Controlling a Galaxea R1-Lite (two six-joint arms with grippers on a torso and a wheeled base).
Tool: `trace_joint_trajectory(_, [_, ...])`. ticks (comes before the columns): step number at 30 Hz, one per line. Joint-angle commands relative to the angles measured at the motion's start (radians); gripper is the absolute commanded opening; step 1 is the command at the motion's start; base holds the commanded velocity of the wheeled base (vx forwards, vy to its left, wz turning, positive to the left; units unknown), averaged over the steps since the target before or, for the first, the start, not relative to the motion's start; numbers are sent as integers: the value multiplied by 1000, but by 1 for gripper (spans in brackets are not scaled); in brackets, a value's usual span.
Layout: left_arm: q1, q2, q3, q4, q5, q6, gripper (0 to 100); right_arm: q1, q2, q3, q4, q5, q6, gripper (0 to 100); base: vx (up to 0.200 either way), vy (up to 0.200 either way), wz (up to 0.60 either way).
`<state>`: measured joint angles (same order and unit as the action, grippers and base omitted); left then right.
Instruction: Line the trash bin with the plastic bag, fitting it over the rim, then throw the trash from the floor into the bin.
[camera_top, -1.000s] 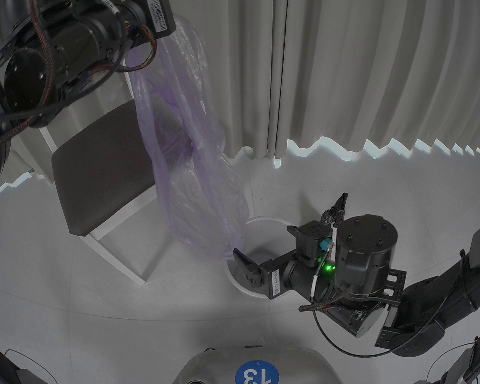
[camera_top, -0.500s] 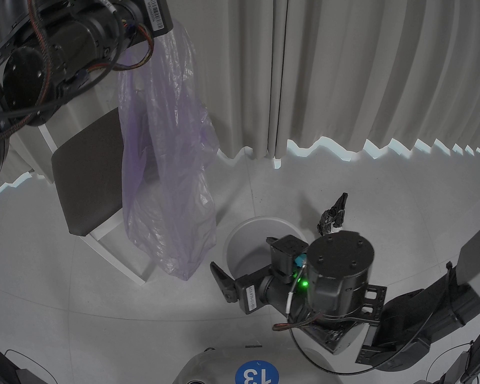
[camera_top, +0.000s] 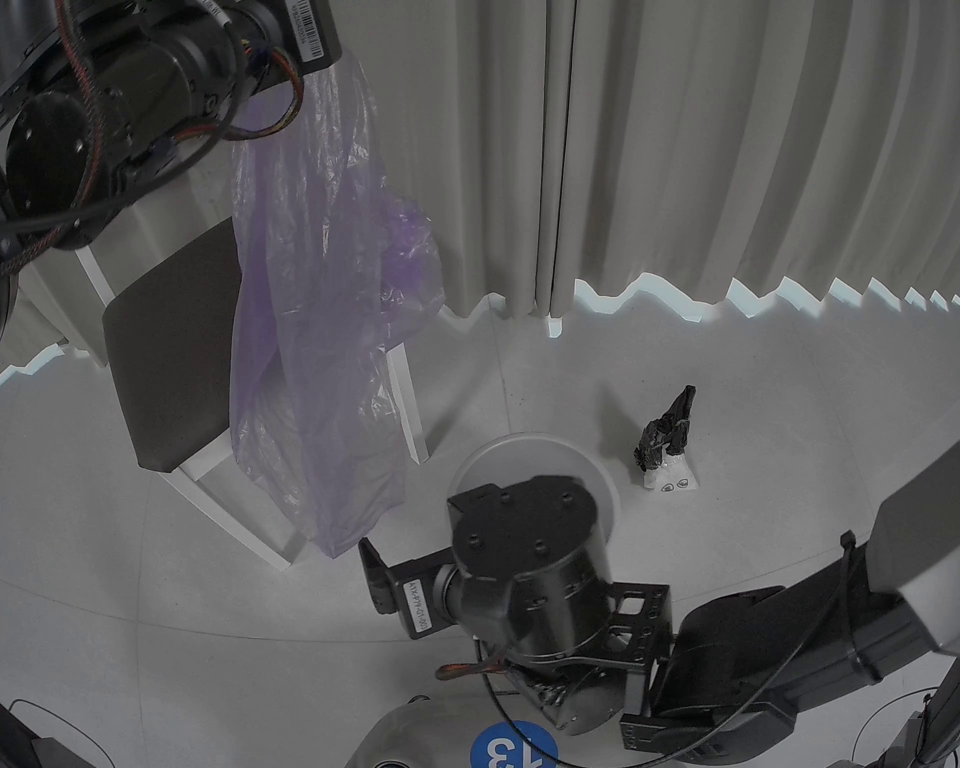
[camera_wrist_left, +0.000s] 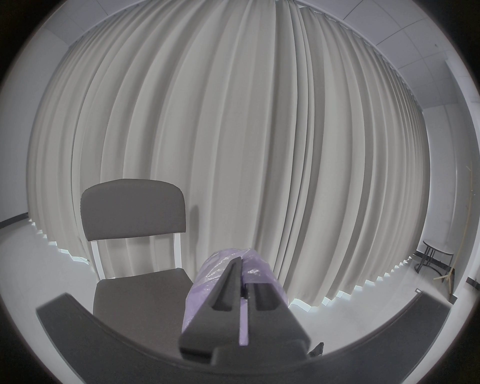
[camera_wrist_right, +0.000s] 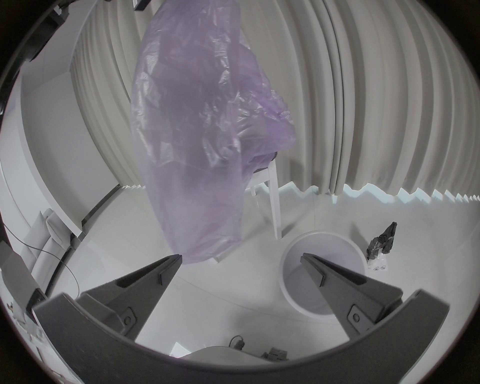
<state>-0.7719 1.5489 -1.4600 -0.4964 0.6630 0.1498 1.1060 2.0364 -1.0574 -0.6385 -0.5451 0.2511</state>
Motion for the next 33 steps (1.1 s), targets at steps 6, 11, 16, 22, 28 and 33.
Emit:
trace_joint_trajectory(6, [0, -4, 7, -2, 7, 1, 0, 34, 73, -180, 118, -36, 43, 100, 0, 0, 0])
trace_joint_trajectory(11, [0, -7, 7, -4, 7, 1, 0, 38, 120, -266, 215, -118, 45, 100, 0, 0, 0])
trace_joint_trajectory(16, [0, -7, 9, -5, 7, 1, 0, 37, 127, -273, 238, -133, 54, 100, 0, 0, 0])
trace_joint_trajectory(22, [0, -13, 9, -5, 9, 1, 0, 14, 153, -285, 241, -179, 47, 100, 0, 0, 0])
trace_joint_trajectory(28, [0, -32, 27, -5, 15, 2, 0, -60, 165, -286, 249, -208, 39, 100, 0, 0, 0])
trace_joint_trajectory(33, [2, -39, 35, -5, 15, 2, 0, -90, 159, -277, 249, -214, 39, 100, 0, 0, 0])
